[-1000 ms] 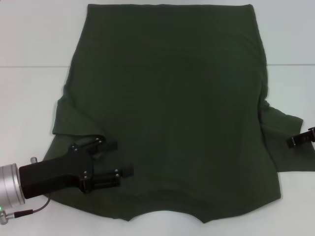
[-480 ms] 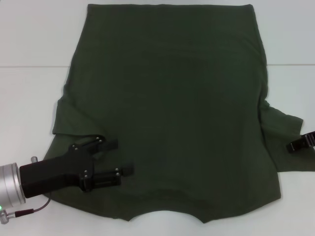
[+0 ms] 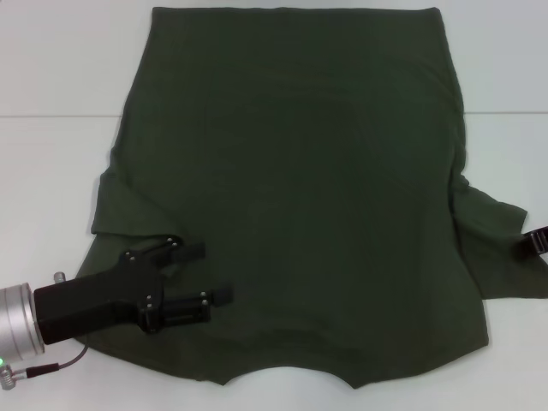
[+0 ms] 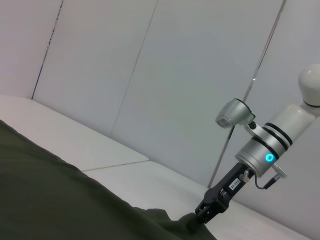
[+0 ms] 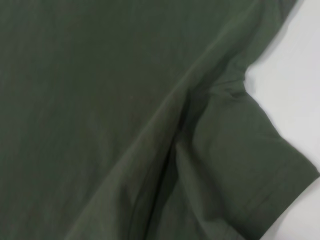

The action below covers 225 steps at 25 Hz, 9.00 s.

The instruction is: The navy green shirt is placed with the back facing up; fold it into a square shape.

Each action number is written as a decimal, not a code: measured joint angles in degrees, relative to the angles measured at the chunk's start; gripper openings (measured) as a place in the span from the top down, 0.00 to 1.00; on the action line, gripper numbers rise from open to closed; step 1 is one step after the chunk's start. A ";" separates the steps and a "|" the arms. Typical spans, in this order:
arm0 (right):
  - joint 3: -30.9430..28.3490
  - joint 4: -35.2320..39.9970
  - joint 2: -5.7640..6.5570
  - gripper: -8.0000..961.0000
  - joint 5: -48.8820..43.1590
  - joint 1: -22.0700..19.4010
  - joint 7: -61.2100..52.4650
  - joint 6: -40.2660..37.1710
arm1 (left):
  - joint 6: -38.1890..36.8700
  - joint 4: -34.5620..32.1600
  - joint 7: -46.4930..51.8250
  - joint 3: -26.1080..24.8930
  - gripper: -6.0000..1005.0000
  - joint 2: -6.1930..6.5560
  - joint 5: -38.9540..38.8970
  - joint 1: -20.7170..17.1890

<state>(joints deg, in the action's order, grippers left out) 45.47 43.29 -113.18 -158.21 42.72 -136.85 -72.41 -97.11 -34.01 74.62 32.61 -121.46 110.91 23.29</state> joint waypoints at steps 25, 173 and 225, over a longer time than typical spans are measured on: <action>-12.44 0.61 7.70 0.97 13.39 -1.66 0.90 -6.51 | 0.17 0.08 0.45 -0.09 0.07 0.15 0.34 0.00; -13.85 6.42 -3.91 0.04 43.99 -25.42 30.49 -23.02 | 13.29 -7.38 68.36 3.42 0.96 8.20 29.99 7.91; -6.39 3.46 -0.46 0.10 6.96 -5.74 -5.31 -20.95 | 13.09 -7.39 66.18 2.73 0.96 8.08 29.54 7.98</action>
<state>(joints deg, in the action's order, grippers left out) 39.09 46.75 -113.64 -151.24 36.98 -142.15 -93.36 -84.03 -41.39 140.80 35.33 -113.38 140.45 31.28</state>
